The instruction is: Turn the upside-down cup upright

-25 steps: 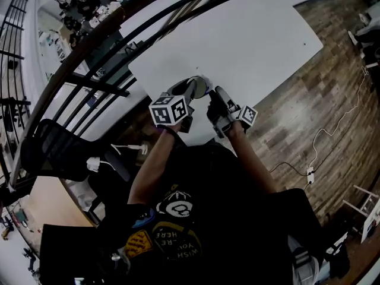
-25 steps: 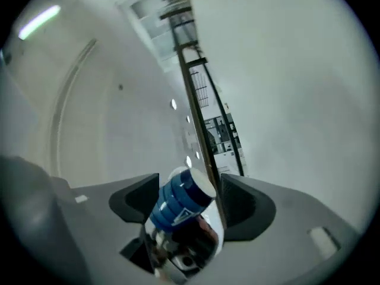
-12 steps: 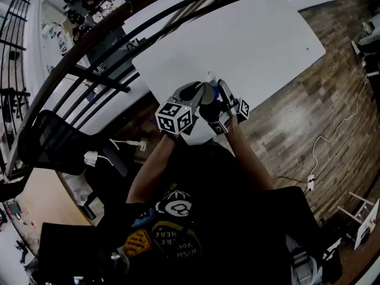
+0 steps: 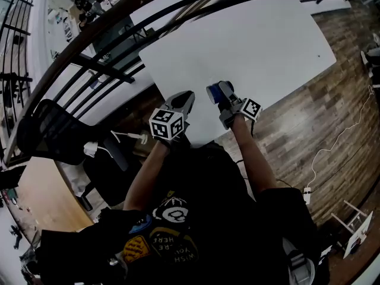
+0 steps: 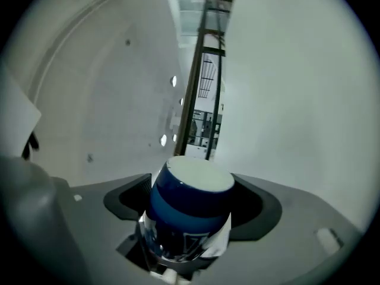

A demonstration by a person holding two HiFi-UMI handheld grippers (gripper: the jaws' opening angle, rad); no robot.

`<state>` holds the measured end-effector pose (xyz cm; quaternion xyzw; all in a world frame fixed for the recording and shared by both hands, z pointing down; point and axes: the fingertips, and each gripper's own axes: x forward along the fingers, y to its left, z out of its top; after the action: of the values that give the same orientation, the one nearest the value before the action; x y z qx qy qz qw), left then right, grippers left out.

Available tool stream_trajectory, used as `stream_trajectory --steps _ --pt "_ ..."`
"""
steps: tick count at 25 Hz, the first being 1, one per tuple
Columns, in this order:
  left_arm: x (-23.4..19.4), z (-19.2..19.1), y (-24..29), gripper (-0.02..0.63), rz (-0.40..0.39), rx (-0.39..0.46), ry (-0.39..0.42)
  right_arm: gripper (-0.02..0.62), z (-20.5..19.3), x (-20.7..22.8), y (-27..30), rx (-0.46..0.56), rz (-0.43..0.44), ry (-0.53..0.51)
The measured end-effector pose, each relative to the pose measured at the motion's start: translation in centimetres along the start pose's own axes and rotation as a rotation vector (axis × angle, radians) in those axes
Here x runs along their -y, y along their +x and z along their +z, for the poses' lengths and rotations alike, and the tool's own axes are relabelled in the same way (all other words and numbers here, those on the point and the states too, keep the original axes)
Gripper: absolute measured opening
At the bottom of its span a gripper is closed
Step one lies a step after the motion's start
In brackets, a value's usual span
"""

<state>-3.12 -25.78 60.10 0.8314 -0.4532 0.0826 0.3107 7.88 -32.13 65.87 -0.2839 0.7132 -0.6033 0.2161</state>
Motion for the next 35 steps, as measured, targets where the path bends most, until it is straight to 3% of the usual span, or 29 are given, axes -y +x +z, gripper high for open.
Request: stream_trajectory --steps 1,5,10,15,20,23,28,29,30,31,32,35 --pt "-0.7 -0.6 -0.5 0.003 0.032 -0.007 -0.005 0.396 0.1 0.9 0.4 -0.020 -0.067 -0.120" --pt "-2.6 -2.3 -2.0 0.003 0.107 -0.022 -0.007 0.396 1.2 4.6 2.7 -0.092 -0.288 -0.574" --pt "-4.1 -4.1 -3.8 0.003 0.149 -0.051 -0.032 0.394 1.4 7.5 7.1 -0.264 -0.408 -1.132" --pt "-5.3 -5.7 -5.2 0.003 0.194 -0.084 -0.060 0.396 2.0 9.4 10.0 -0.240 -0.433 -1.336" --pt "-4.8 -6.2 -4.1 0.003 0.183 -0.102 -0.044 0.397 1.6 9.7 10.5 -0.269 -0.451 -1.552" --pt "-4.1 -5.9 -3.7 0.003 0.171 -0.116 -0.031 0.396 1.4 9.6 10.2 -0.284 -0.438 -1.541" --pt "-3.1 -5.0 -3.3 0.003 0.168 -0.107 -0.016 0.360 2.2 5.7 6.5 -0.155 -0.379 -1.355" --pt "-3.2 -4.9 -3.4 0.003 0.175 -0.099 -0.026 0.297 2.2 4.6 5.2 -0.137 -0.384 -1.325" --pt "-3.1 -4.7 -3.5 0.003 0.180 -0.092 -0.033 0.149 1.9 3.6 3.6 -0.132 -0.392 -1.292" --pt "-2.9 -4.6 -3.5 0.003 0.184 -0.086 -0.035 0.040 1.3 2.8 2.1 -0.141 -0.397 -1.258" --pt "-2.6 -4.4 -3.6 0.003 0.183 -0.081 -0.029 0.002 0.6 2.0 0.6 -0.156 -0.399 -1.225" --pt "-0.9 -3.5 -3.6 0.003 0.158 -0.064 0.018 0.002 -1.9 0.0 -3.0 -0.165 -0.395 -1.139"
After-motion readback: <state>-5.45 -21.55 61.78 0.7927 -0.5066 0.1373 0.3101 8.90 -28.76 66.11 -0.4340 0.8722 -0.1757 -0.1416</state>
